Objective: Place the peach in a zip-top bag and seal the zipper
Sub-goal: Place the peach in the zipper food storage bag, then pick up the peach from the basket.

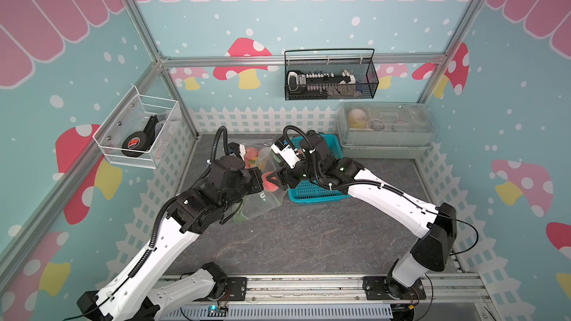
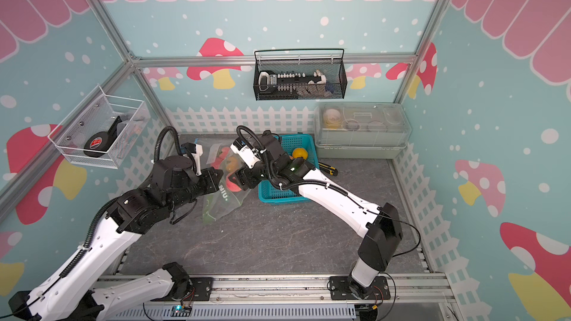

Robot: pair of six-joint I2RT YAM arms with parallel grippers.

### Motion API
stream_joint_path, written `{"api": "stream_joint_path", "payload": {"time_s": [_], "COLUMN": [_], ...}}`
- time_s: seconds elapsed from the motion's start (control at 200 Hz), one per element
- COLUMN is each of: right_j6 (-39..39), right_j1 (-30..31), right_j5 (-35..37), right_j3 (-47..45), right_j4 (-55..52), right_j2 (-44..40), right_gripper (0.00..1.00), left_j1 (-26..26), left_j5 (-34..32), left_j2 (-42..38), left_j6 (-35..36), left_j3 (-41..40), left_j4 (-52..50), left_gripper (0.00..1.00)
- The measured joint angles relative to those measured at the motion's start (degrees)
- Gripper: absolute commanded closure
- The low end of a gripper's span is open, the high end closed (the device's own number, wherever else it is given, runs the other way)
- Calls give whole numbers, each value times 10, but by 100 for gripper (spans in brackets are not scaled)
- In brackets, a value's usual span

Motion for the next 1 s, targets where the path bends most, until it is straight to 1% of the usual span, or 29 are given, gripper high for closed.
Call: {"api": "stream_joint_path", "payload": {"time_s": [0.13, 0.225, 0.325, 0.42, 0.555, 0.635, 0.725, 0.831, 1.001], "right_j6": [5, 10, 19, 27, 37, 43, 48, 52, 49], "right_j1": [0, 0, -1, -6, -31, -56, -91, -131, -165], "right_j5": [12, 40, 90, 155, 246, 280, 287, 275, 245], "right_j3": [-43, -81, -112, -128, -134, -135, -137, -140, -140], "right_j4": [41, 75, 103, 116, 104, 86, 72, 62, 57], "right_j2": [-31, -64, -99, -120, -122, -114, -97, -65, 2], "right_gripper": [22, 22, 22, 22, 22, 22, 22, 22, 22], "left_j1": [0, 0, 0, 0, 0, 0, 0, 0, 0], "left_j5": [0, 0, -1, -2, -4, -5, -7, -9, -9], "left_j2": [0, 0, -1, -3, -8, -12, -14, -14, -14], "left_j6": [0, 0, 0, 0, 0, 0, 0, 0, 0], "left_j3": [-3, -6, -7, -8, -12, -14, -15, -15, -15], "left_j4": [0, 0, 0, 0, 0, 0, 0, 0, 0], "left_gripper": [100, 100, 100, 100, 100, 100, 100, 100, 100]}}
